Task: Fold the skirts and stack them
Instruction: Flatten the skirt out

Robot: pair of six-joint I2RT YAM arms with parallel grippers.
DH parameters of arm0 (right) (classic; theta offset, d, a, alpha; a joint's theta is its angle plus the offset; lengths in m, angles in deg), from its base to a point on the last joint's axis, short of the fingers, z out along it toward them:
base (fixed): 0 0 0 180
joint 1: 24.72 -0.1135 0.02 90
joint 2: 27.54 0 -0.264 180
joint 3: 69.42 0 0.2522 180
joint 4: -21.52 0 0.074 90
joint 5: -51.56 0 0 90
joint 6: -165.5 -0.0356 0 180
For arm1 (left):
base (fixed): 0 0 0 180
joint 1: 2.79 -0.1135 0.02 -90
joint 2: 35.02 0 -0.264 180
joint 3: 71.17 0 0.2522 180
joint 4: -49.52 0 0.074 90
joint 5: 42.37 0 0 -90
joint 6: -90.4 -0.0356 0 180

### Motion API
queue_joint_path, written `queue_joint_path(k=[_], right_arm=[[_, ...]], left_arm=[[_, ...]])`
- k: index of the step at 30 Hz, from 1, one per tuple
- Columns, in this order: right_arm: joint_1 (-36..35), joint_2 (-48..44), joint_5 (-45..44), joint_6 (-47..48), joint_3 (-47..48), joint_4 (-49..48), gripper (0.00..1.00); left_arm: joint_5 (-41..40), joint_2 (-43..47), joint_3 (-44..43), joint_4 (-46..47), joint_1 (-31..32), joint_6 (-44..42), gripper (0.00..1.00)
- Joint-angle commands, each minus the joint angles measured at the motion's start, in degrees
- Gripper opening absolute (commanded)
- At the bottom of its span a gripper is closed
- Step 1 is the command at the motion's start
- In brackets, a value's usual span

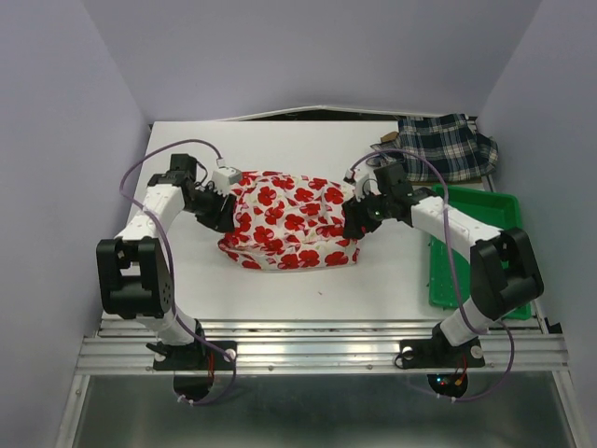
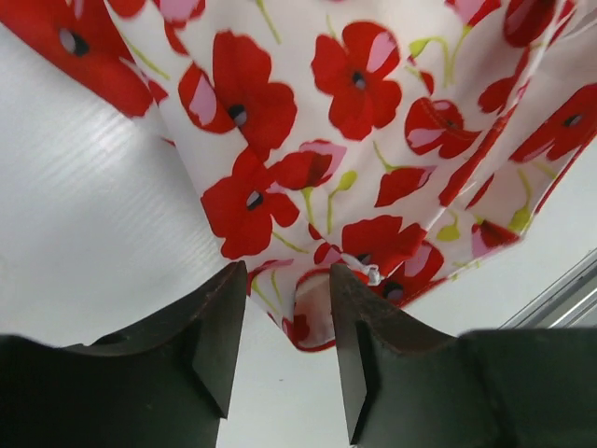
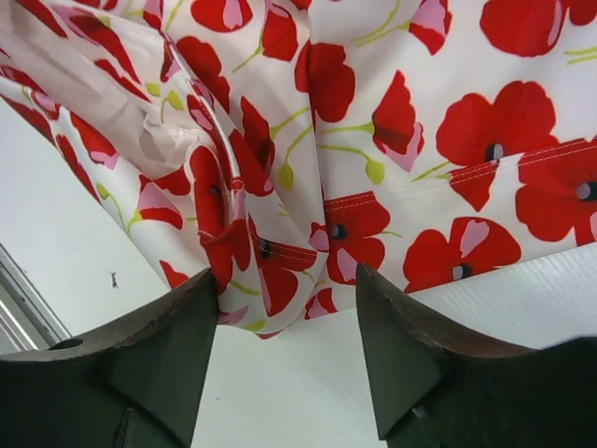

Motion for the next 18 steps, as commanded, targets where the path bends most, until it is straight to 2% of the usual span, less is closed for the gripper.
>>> queue_joint_path(k=[1, 4, 5, 8, 12, 14, 18], right_arm=[[0.7, -3.85, 5.36, 1.55, 3.41, 0.42, 0.68], [0.7, -4.21, 8.17, 5.77, 3.58, 3.48, 0.74], [0.7, -3.95, 8.79, 7.17, 4.1, 4.71, 0.75], [0.7, -3.15, 10.9, 12.61, 4.46, 8.76, 0.78], [0.7, -5.08, 8.72, 16.14, 4.37, 7.19, 0.78], [0.7, -5.88, 6.78, 17.9, 5.95, 6.92, 0.76], [0.7, -4.38, 6.59, 23.62, 11.84, 14.39, 0.73]], left_arm=[[11.57, 3.02, -6.52, -7.65, -2.95, -7.26, 0.59], [12.99, 3.81, -7.84, -12.13, -4.0, -13.33, 0.63], [13.25, 4.43, -7.93, -13.02, -4.88, -14.47, 0.72], [13.34, 5.22, -8.63, -17.93, -6.37, -20.26, 0.73], [11.5, 5.05, -7.24, -21.54, -7.52, -24.85, 0.73], [10.09, 5.66, -6.01, -21.99, -7.43, -25.73, 0.73], [7.98, 10.48, 0.58, -19.97, -7.52, -27.57, 0.72]])
